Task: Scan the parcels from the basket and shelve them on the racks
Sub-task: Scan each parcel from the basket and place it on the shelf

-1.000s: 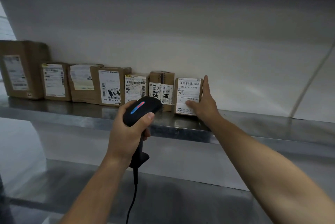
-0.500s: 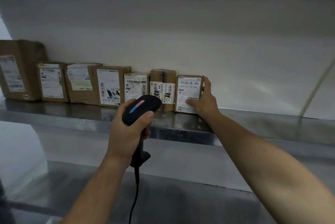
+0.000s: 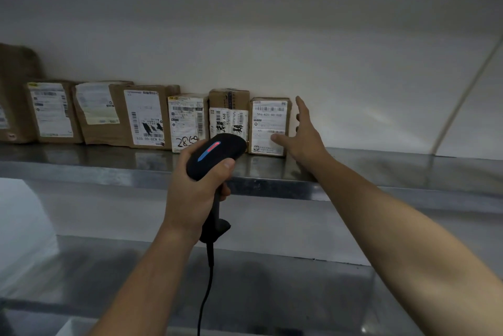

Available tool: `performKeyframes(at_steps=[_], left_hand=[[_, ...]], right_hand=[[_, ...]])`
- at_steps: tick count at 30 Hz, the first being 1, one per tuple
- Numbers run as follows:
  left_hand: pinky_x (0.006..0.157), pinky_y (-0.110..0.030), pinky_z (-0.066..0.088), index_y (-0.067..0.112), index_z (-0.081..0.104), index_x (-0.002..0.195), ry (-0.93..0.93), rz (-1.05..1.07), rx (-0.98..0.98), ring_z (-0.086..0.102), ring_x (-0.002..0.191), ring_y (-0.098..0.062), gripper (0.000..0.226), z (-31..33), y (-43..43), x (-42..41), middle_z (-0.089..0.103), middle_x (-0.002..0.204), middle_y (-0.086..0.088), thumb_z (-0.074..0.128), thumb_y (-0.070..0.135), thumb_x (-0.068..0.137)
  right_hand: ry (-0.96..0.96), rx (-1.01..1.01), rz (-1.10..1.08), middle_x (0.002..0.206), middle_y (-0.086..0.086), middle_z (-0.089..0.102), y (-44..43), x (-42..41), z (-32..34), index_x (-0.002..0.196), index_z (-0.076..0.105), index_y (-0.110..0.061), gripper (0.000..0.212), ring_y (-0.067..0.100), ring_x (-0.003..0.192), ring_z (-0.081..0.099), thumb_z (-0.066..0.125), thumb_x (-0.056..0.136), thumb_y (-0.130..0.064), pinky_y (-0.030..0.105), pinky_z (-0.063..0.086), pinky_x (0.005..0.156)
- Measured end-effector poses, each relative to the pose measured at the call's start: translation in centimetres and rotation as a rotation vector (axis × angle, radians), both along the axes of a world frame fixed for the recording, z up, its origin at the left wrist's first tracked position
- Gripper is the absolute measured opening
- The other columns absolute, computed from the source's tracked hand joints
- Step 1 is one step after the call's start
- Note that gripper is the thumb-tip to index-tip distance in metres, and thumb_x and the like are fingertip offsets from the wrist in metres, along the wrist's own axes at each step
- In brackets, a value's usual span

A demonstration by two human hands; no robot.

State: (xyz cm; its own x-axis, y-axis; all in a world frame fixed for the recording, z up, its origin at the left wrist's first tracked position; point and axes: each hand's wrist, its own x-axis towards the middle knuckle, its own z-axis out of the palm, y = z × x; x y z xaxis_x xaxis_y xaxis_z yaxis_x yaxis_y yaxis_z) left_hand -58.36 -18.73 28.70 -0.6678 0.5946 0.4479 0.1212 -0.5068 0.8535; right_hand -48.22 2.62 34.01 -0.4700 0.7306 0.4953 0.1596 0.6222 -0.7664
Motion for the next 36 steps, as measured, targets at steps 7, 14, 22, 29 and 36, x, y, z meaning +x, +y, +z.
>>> performKeyframes(at_steps=[7, 14, 22, 29, 36], left_hand=[[0.057, -0.035, 0.051, 0.022, 0.059, 0.125, 0.047, -0.084, -0.018, 0.060, 0.061, -0.024, 0.055, -0.4, 2.4, 4.1, 0.069, 0.078, -0.004, 0.076, 0.028, 0.074], [0.054, -0.032, 0.051, 0.029, 0.061, 0.119, 0.059, -0.210, -0.035, 0.060, 0.056, -0.023, 0.062, -1.2, 6.0, 11.1, 0.070, 0.085, -0.005, 0.083, 0.038, 0.061], [0.056, -0.025, 0.051, 0.031, 0.059, 0.123, 0.122, -0.389, -0.104, 0.063, 0.062, -0.017, 0.071, -3.3, 10.3, 22.8, 0.069, 0.101, -0.012, 0.083, 0.044, 0.058], [0.056, -0.024, 0.053, 0.033, 0.059, 0.121, 0.157, -0.557, -0.174, 0.065, 0.063, -0.015, 0.066, -6.1, 12.8, 34.1, 0.071, 0.105, -0.007, 0.084, 0.039, 0.060], [0.056, -0.022, 0.053, 0.032, 0.057, 0.123, 0.187, -0.708, -0.282, 0.064, 0.062, -0.012, 0.061, -10.5, 14.1, 44.4, 0.069, 0.107, -0.006, 0.081, 0.033, 0.066]], right_hand=[[0.052, 0.142, -0.041, 0.165, -0.001, 0.028, -0.2, 5.6, -0.7, 0.160, 0.015, -0.031, 0.085, 0.017, 0.149, 0.029, 0.069, 0.095, -0.026, 0.040, 0.031, 0.120], [0.133, 0.267, -0.150, 0.145, -0.019, 0.041, -0.4, 15.3, -3.4, 0.152, 0.042, -0.023, 0.057, 0.004, 0.139, 0.040, 0.064, 0.099, -0.025, 0.035, 0.036, 0.117], [0.057, 0.296, -0.427, 0.151, 0.002, 0.048, 0.1, 30.7, -7.5, 0.146, 0.048, -0.014, 0.053, 0.011, 0.141, 0.039, 0.066, 0.098, -0.022, 0.005, 0.024, 0.110], [-0.104, 0.217, -0.611, 0.154, 0.002, 0.045, -1.4, 44.5, -12.1, 0.147, 0.047, -0.015, 0.054, 0.013, 0.144, 0.035, 0.064, 0.098, -0.028, 0.010, 0.022, 0.110], [-0.152, 0.046, -0.785, 0.154, 0.006, 0.046, -4.9, 55.9, -18.8, 0.146, 0.049, -0.012, 0.054, 0.016, 0.146, 0.036, 0.063, 0.097, -0.029, 0.017, 0.022, 0.116]])
